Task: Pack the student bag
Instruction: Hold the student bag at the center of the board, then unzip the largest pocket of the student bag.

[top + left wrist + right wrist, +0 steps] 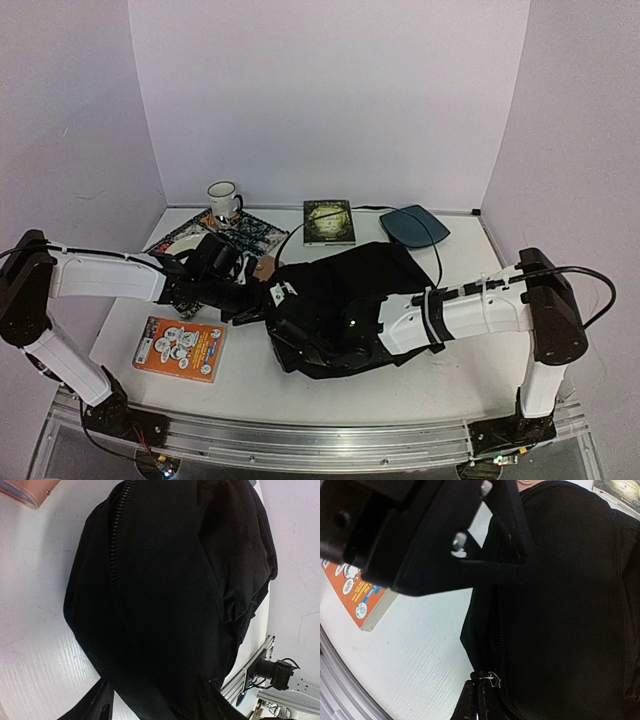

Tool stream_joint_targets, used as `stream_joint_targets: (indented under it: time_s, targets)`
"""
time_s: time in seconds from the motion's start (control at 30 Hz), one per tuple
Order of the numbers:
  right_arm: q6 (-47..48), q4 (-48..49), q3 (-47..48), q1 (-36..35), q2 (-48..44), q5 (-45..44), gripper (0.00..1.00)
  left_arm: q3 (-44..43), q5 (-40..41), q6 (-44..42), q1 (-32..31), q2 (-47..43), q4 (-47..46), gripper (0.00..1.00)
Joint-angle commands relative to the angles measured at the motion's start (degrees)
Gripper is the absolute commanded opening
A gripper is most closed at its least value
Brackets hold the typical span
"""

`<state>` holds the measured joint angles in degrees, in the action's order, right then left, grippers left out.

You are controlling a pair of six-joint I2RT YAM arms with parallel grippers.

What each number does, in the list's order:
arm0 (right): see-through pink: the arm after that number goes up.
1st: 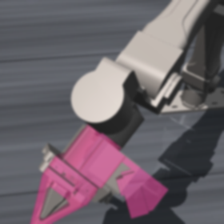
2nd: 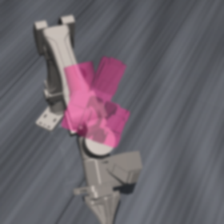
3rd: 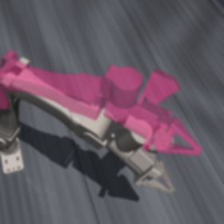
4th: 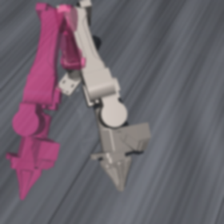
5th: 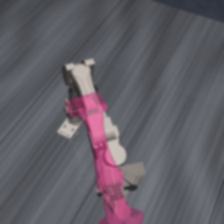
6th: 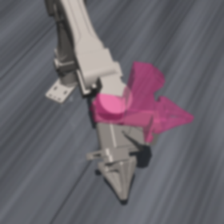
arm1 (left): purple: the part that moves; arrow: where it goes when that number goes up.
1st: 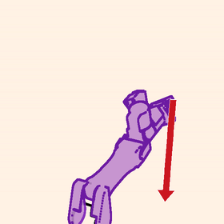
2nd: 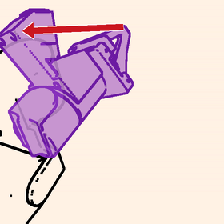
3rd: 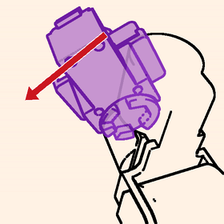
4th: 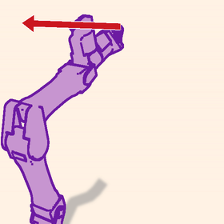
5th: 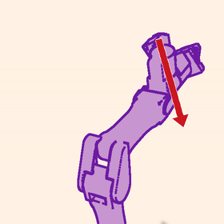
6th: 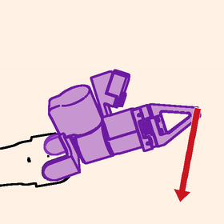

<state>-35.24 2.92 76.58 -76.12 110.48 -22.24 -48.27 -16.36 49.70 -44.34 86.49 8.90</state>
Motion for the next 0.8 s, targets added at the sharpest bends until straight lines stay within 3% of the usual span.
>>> stream_joint_targets:
  time_s: [0.0,0.2,0.77]
  targets:
    - [0.90,0.64,0.91,0.15,-0.85,-0.93,0.00,0.25,-0.81,2.07,-1.65,1.74,-4.97,0.41]
    - [1.84,0.41,-3.17,0.30,-3.35,-1.90,0.00,0.67,0.13,1.45,-1.82,1.97,-5.38,0.02]
    - [-7.33,-13.95,-23.50,4.41,-16.98,-1.02,0.00,2.77,2.23,-0.18,-0.99,-1.40,-3.21,0.00]
